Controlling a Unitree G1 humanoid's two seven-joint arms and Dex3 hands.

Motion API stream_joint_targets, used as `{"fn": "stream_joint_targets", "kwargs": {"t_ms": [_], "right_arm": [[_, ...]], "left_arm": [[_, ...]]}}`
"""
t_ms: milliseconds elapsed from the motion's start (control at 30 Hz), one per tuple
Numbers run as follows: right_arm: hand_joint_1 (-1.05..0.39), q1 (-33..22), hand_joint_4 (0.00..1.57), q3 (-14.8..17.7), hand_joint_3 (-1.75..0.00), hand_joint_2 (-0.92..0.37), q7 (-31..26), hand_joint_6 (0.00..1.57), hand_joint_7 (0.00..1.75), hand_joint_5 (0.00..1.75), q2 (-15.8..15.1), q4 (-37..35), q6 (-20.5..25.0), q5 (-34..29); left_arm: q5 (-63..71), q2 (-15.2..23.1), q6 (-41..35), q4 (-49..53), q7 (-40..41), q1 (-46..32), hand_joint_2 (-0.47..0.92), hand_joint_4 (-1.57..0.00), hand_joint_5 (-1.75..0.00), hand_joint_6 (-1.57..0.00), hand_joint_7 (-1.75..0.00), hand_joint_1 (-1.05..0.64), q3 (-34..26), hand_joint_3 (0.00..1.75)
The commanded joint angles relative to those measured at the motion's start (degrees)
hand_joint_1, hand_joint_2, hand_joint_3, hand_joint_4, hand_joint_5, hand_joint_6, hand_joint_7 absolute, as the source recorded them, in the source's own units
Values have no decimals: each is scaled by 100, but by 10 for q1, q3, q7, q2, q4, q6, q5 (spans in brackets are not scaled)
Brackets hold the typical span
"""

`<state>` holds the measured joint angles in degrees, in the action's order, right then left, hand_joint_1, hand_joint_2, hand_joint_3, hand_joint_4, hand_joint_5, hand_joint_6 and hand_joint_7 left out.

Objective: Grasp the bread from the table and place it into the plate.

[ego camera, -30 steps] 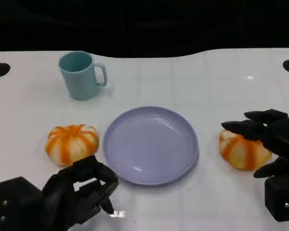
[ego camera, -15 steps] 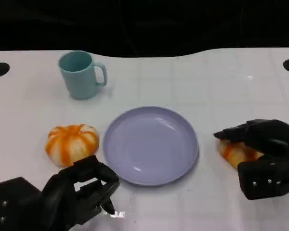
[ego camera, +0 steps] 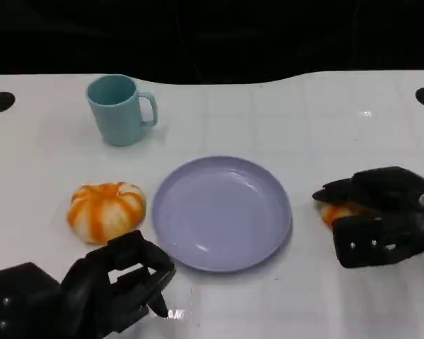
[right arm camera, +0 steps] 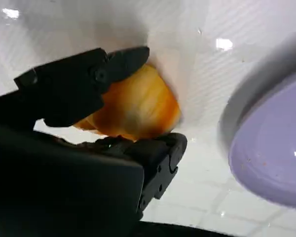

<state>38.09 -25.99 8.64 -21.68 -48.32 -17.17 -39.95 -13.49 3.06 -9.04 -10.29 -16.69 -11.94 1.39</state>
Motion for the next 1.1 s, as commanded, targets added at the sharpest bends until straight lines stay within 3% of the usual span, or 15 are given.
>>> {"fn": "stream_joint_targets", "kwargs": {"t_ms": [33, 67, 100, 133, 200, 267, 367, 500, 633, 867, 1100], "right_arm": [[-4, 6, 83, 24, -19, -92, -62, 118, 22, 136, 0, -31, -24, 29], [-2, 7, 85, 24, -31, -87, -78, 120, 42, 153, -1, -37, -37, 29], [-1, 8, 85, 23, -52, -76, -90, 106, 87, 166, -2, -42, -47, 29], [-2, 9, 85, 22, -63, -70, -102, 97, 112, 170, -1, -45, -55, 29], [-3, 8, 84, 23, -76, -64, -128, 83, 144, 173, 1, -54, -74, 30], [-2, 4, 85, 27, -86, -57, -161, 78, 158, 174, 5, -61, -91, 33], [0, 2, 86, 27, -94, -52, -197, 76, 161, 175, 9, -69, -107, 32], [6, -4, 88, 32, -109, -41, -267, 80, 152, 175, 13, -72, -143, 31], [10, -5, 91, 36, -121, -35, -296, 80, 156, 175, 15, -69, -165, 35], [15, -20, 95, 52, -130, -29, -272, 79, 167, 175, 23, -3, -179, 67], [18, -41, 97, 69, -142, -23, -188, 77, 171, 175, 43, 101, -166, 117]], "left_arm": [[4, 7, 1, -10, 5, -4, 92, -71, -175, -73, -139, -53, -2, 27], [3, 6, 1, -11, 5, -4, 92, -71, -175, -72, -139, -53, -2, 27], [3, 6, 1, -11, 4, -4, 92, -71, -175, -72, -139, -53, -3, 27], [3, 6, 1, -11, 4, -4, 92, -71, -175, -72, -139, -52, -2, 27], [5, 7, 1, -11, 5, -4, 92, -72, -175, -72, -139, -52, -2, 28], [7, 6, 8, -6, 5, -4, 92, -73, -175, -73, -139, -53, -2, 27], [7, 5, 2, -7, 7, -4, 92, -75, -175, -74, -138, -54, -1, 25], [6, 5, -3, -8, 8, -4, 92, -71, -175, -74, -138, -52, -1, 26], [1, 4, -5, -6, 7, -3, 92, -71, -175, -74, -138, -51, -3, 26], [1, 5, -7, -5, 8, -2, 92, -72, -175, -73, -140, -52, -5, 28], [0, 6, -8, -4, 6, -2, 92, -72, -175, -73, -139, -53, -6, 26]]}}
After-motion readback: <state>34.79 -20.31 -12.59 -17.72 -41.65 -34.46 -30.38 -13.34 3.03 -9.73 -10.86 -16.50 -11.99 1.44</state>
